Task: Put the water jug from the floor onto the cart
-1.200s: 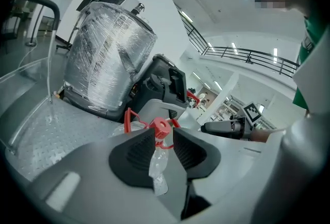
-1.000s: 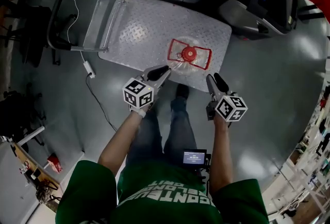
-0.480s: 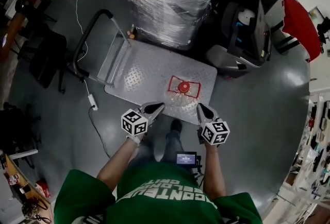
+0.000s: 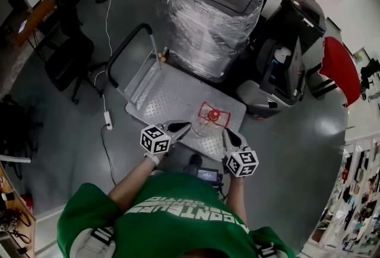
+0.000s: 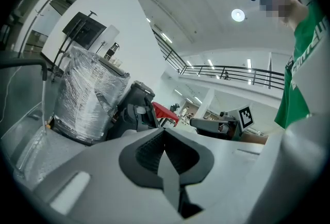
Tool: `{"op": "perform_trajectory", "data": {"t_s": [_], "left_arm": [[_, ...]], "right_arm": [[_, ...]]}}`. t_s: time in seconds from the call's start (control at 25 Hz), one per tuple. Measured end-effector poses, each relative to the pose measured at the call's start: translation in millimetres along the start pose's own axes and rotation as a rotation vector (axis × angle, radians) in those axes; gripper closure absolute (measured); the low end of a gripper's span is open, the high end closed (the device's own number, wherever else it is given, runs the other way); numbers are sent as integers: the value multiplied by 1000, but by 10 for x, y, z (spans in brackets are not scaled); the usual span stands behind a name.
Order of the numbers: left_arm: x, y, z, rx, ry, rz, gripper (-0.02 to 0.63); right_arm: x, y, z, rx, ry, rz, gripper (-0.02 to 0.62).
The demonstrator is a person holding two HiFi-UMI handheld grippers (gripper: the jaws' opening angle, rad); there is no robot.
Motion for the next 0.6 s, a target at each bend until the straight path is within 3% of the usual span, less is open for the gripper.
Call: {"op": "perform_trajectory", "data": {"t_s": [0.24, 0.6], "left_arm": [[-276, 1, -97, -34, -5, -44, 598], [-497, -3, -63, -55, -9, -58, 598]], "right_arm": [[8, -115, 267, 43, -53, -33, 603], [130, -169, 575, -12, -94, -23, 601]]}}
Point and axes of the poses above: the fingertips, and each gripper's own axes: x forward along the fingers, z to its left, y out of its underside, the point moved 5 cm from there along -x, backward along the fingers, and after that the axes turned 7 degrees about y, right-handed, at the moved point
